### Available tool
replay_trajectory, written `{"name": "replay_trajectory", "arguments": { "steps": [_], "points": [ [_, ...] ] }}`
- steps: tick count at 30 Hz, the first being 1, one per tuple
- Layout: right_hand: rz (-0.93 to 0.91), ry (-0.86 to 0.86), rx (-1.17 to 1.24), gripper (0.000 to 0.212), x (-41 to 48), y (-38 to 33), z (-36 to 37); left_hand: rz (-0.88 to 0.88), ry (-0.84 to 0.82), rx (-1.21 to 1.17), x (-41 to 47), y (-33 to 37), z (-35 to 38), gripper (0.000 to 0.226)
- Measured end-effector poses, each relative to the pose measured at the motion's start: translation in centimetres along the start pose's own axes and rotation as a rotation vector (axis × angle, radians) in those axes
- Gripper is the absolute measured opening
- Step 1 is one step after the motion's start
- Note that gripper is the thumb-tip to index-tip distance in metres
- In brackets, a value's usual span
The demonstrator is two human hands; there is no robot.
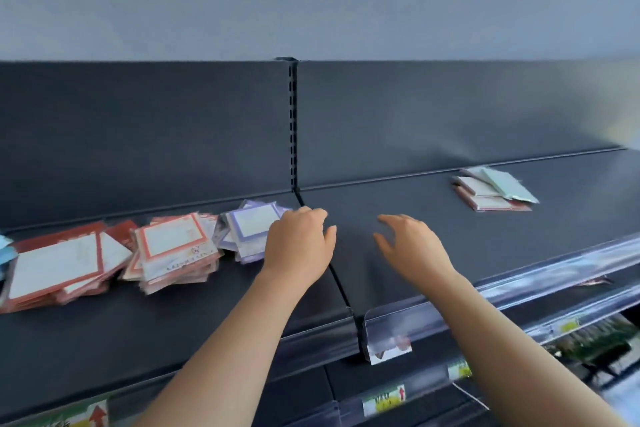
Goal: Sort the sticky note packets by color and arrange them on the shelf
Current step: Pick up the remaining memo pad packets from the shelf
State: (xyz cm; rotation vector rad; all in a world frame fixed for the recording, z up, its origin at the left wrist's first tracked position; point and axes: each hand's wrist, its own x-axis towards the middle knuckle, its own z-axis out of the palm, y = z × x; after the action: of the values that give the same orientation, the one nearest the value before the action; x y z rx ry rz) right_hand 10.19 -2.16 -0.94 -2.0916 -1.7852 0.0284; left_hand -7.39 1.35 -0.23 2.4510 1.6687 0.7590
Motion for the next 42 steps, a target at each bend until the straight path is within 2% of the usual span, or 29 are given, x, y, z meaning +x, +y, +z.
{"name": "replay_trajectory", "arguments": {
  "steps": [8,11,16,20,25,31,37,42],
  "points": [
    [0.127,0.077,0.042,0.035,2.5,9.0,-0.5,0.073,-0.147,0.041,4.3,5.1,5.6,0.034],
    [0.126,0.036,0.024,0.039,3.8,12.9,-0.2,0.061,-0.157,0.044,5.7,7.0,7.3,0.034],
    [0.112,0.104,-0.056,0.048,7.4,19.4,-0.9,0.013,-0.144,0.045,7.8,10.7,9.9,0.034],
    [0.204,0.02,-0.115,0.047,10.8,24.3,-1.8,-0.066,-0.141,0.054,9.4,12.9,11.5,0.034],
    [0.308,-0.122,-0.078,0.057,14.1,28.7,-2.2,-0.166,-0.131,0.059,10.6,14.4,13.0,0.034],
    [0.201,-0.165,0.006,0.06,14.8,29.0,-2.1,-0.215,-0.101,0.048,10.9,15.2,14.0,0.034],
    [0.024,-0.241,0.076,0.065,12.9,24.7,-1.1,-0.246,-0.026,-0.066,10.4,14.3,14.1,0.036],
    [-0.119,-0.291,0.25,0.042,12.0,21.3,-0.2,-0.285,0.027,-0.197,10.3,13.1,14.2,0.038]
  ]
}}
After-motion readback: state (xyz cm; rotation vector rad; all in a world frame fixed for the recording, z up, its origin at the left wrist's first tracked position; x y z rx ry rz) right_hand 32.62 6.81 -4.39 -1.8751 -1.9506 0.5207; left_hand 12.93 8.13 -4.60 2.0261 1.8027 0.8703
